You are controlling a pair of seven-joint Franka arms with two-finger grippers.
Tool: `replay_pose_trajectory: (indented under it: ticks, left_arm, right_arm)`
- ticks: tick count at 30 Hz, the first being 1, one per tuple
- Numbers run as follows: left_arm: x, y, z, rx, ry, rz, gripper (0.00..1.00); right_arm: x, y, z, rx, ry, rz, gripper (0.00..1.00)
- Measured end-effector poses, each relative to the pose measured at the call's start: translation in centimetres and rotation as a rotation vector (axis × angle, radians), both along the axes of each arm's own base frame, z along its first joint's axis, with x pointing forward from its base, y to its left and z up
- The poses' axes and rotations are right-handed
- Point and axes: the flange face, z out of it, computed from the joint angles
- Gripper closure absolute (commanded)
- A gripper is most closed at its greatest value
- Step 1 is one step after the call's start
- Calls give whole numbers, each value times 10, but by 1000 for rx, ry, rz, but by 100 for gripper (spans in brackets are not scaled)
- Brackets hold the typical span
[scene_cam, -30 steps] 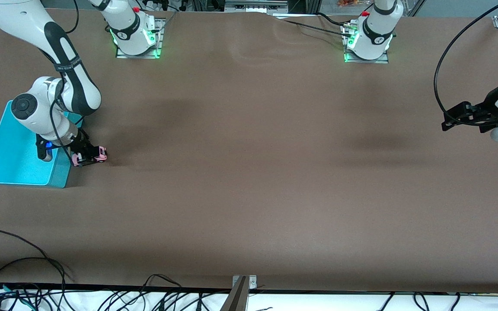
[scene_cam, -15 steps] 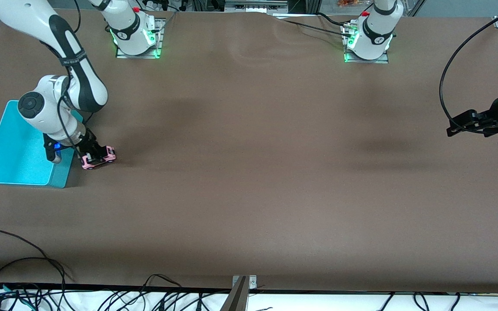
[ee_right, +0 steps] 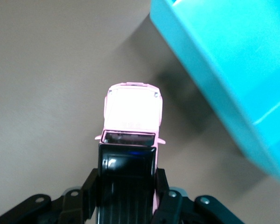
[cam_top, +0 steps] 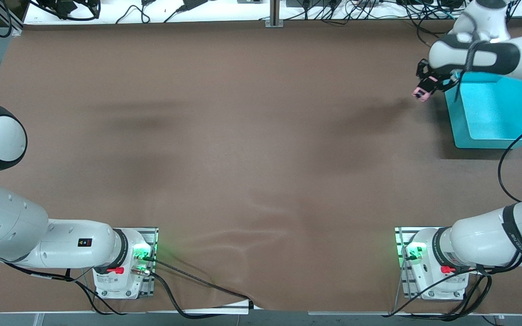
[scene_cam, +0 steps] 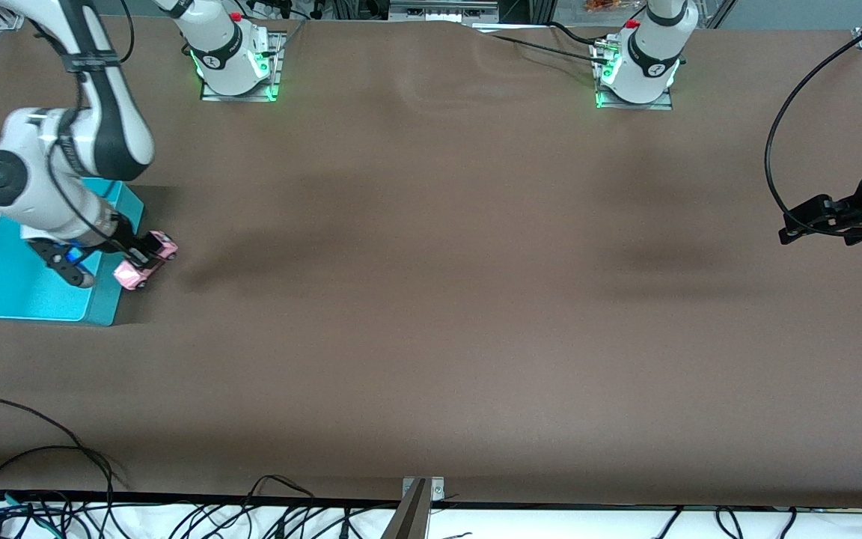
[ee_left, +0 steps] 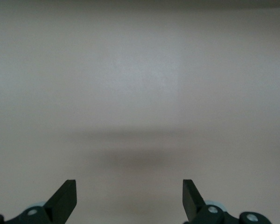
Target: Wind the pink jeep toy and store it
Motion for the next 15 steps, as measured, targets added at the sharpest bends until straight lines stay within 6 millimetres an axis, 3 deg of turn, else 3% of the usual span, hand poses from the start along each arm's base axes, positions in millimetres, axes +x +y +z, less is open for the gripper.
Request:
replay_pose_trajectory:
  ticks: [5, 8, 11, 15]
  left_arm:
    - [0, 0, 0, 0, -2, 0, 0]
    - [1, 1, 0, 0, -2, 1, 0]
    - [1, 1, -1, 0, -2, 1, 0]
    - [1, 1, -2, 0, -1, 1, 0]
  right_arm:
    - [8, -60, 47, -40, 77, 147, 100]
    - [5, -101, 64, -60, 100, 233, 100]
    - [-4, -137, 65, -60, 124, 291, 100]
    - [-15, -174, 49, -54, 143, 324, 100]
